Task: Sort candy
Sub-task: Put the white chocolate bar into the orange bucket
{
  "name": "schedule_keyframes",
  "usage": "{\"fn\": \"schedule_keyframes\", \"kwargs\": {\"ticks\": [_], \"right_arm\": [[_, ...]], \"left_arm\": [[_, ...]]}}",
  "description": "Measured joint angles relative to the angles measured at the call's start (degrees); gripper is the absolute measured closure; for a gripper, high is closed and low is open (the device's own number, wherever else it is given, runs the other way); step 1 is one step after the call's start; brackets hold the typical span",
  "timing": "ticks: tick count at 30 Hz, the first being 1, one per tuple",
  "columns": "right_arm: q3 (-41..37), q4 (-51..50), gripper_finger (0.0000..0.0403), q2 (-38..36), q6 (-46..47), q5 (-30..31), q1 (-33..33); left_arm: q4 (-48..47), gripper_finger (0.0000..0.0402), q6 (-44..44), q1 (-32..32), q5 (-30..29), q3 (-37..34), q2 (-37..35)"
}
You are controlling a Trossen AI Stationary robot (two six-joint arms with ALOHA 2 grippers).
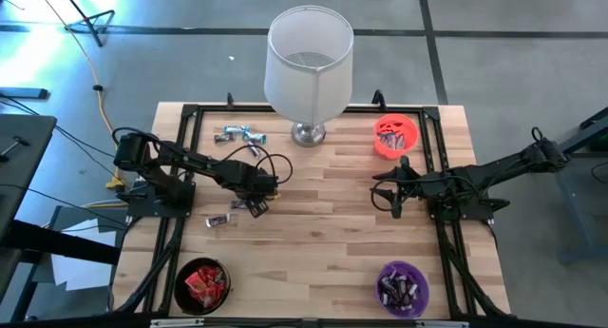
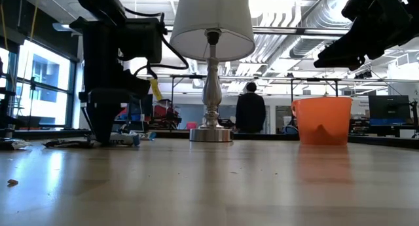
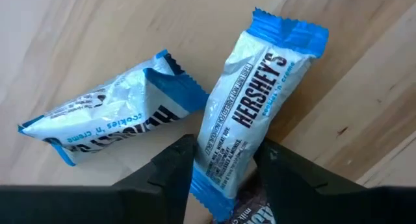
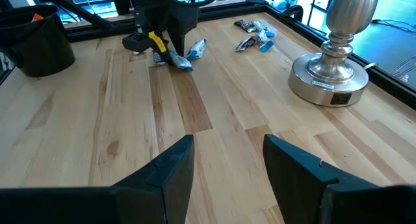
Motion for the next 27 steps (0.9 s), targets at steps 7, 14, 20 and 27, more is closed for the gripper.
{"fn": "schedule_keyframes", "kwargs": {"ticks": [7, 14, 20, 27], "right_arm": [[0.00, 0.00, 0.0222, -0.02, 0.00, -0.02, 0.02], [-0.01, 0.00, 0.0222, -0.01, 0.00, -0.01, 0.00], [0.00, 0.00, 0.0222, -0.02, 0.00, 0.00, 0.00], [0.00, -0.07, 0.0222, -0.02, 0.00, 0.00, 0.01]], "left_arm": [[0.54, 0.0346, -1.00, -0.11, 0.46, -0.07, 0.04], [0.14, 0.0379, -0.93, -0.11, 0.31, 0.46, 0.10], [-1.76, 0.0364, 2.72, -0.04, -0.10, 4.64, 0.84], [-0.49, 0.0373, 5.95, -0.78, -1.46, 10.14, 0.81]]}}
